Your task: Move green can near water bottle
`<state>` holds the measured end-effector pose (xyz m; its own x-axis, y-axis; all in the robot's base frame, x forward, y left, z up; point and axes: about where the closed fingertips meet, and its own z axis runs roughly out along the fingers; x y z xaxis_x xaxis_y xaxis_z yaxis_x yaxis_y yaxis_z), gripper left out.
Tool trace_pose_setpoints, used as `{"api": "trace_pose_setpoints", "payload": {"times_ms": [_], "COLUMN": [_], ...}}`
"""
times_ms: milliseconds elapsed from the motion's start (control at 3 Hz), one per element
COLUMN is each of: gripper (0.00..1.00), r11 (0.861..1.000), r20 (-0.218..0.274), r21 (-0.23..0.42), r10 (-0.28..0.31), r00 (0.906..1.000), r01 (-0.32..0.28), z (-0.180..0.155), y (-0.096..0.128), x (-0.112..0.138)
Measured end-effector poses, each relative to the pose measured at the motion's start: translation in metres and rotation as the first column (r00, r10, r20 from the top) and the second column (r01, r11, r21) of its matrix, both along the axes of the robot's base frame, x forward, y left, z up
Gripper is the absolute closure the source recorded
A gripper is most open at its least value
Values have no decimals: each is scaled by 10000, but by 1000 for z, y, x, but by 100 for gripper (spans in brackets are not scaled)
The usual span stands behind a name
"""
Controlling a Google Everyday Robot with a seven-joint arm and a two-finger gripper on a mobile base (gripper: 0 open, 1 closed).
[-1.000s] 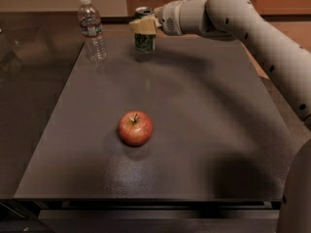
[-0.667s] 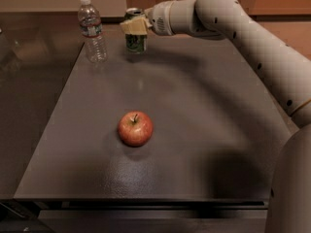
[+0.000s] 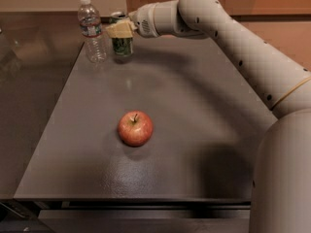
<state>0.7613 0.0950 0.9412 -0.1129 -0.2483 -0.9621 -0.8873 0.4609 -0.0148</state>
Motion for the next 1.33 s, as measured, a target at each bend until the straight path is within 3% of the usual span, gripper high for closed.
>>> {"api": "trace_pose_setpoints", "payload": {"times_ms": [1000, 1333], "gripper": [12, 0], "r11": [9987, 9985], "r20": [-28, -45], "r21": [26, 28], "r10": [514, 551], "r00": [9987, 9985], "r01": [-514, -550], "z": [-32, -33], "y": [10, 13], "x": [7, 6]}}
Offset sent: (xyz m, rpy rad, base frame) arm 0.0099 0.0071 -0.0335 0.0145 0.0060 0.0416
